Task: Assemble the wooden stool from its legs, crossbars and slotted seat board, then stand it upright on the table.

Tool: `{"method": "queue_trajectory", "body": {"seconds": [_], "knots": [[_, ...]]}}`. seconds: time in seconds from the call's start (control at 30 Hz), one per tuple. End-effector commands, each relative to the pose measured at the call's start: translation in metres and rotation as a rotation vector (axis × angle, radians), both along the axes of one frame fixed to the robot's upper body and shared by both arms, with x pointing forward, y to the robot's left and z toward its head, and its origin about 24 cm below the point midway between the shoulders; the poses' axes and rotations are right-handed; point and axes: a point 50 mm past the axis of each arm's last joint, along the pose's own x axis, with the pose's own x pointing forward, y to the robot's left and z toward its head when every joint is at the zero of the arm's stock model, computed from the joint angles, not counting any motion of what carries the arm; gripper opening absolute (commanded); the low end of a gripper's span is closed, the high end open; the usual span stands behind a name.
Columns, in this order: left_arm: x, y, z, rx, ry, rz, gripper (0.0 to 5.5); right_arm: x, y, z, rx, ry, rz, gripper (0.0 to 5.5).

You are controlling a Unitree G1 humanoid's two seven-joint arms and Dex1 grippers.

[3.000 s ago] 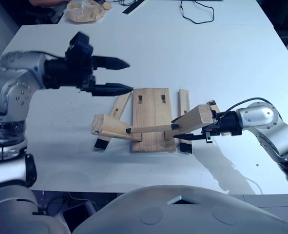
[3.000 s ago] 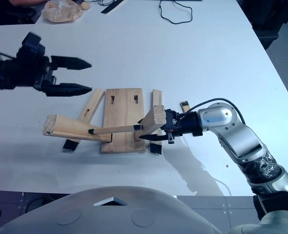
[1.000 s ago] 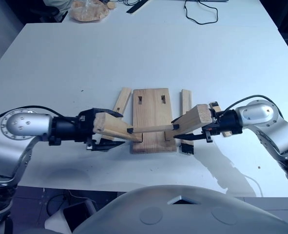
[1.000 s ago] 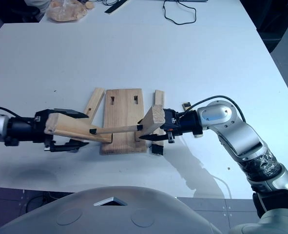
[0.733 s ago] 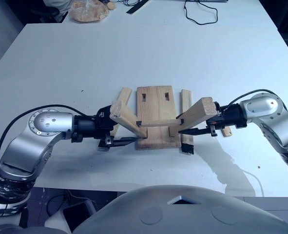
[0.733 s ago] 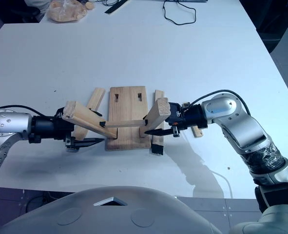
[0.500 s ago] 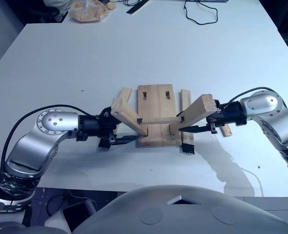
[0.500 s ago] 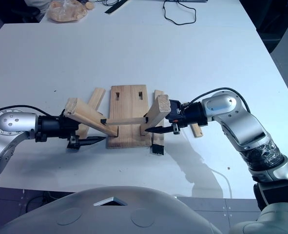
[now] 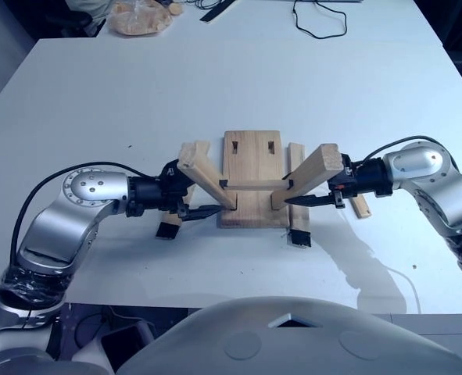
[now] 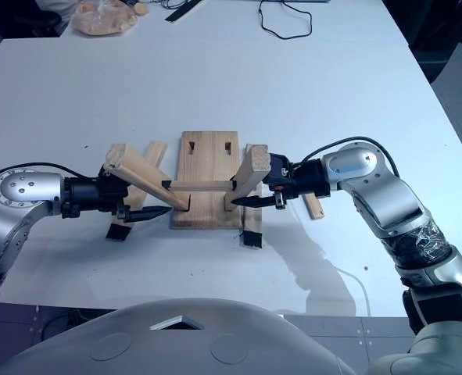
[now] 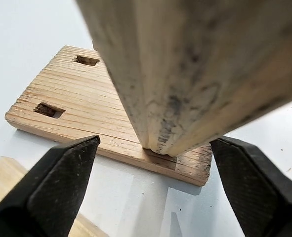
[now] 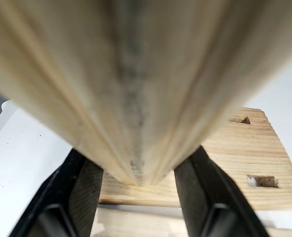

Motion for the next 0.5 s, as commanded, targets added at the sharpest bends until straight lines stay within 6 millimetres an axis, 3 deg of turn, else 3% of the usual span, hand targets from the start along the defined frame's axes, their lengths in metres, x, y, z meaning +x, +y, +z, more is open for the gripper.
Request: {"method": "queue_trajectory", "body": {"seconds": [0.03,0.13,0.27,0.5], "knots": [[-0.004,0.019,-0.021,0.156,-0.063,-0.008,4.55,-0.015,0.022,-0.026,-0.052,0.091,0.047,2.03],[-0.003,0.034,-0.025,0.189,-0.1,0.034,4.95,-0.008,0.018,-0.02,-0.046,0.05,0.002,2.49],[0.0,0.036,-0.024,0.187,-0.145,0.04,5.4,0.0,0.01,-0.017,-0.068,0.019,-0.043,3.14],[0.0,0.051,-0.032,0.215,-0.176,0.141,5.4,0.012,-0.011,-0.007,-0.108,-0.008,-0.09,3.14]]}}
